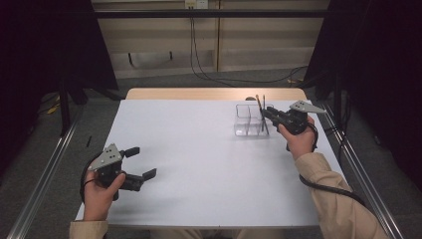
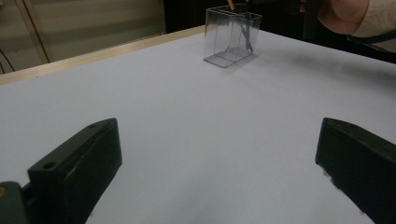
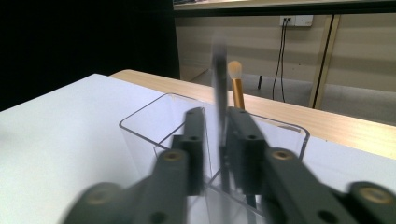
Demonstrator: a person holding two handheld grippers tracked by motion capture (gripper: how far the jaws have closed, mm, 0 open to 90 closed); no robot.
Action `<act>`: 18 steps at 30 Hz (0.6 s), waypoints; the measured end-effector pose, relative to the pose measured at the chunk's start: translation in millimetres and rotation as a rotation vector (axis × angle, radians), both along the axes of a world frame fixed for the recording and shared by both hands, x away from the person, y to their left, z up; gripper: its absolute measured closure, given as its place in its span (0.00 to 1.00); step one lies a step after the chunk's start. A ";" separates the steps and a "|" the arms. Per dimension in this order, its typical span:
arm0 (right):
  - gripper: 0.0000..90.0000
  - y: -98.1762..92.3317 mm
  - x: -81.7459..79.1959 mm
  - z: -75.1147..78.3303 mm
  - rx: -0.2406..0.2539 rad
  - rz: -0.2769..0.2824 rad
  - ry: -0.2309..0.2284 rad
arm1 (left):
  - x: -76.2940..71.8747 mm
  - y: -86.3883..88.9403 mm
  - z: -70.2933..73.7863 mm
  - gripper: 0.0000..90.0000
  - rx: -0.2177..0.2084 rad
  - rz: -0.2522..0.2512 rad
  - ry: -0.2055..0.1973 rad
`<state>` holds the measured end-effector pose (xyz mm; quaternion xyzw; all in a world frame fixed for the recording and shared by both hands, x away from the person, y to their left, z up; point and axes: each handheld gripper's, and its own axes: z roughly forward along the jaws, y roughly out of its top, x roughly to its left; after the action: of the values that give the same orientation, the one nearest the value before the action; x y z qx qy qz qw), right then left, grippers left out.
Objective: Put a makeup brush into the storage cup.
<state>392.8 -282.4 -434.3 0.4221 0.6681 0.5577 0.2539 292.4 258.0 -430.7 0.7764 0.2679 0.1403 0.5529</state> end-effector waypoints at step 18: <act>0.33 7.4 -3.1 3.4 -0.024 0.045 -0.021 | 0.2 -0.4 -0.1 0.00 -0.001 0.006 0.001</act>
<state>389.6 -275.0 -430.9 0.3979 0.6813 0.5597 0.2534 292.6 257.6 -430.8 0.7756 0.2706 0.1414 0.5525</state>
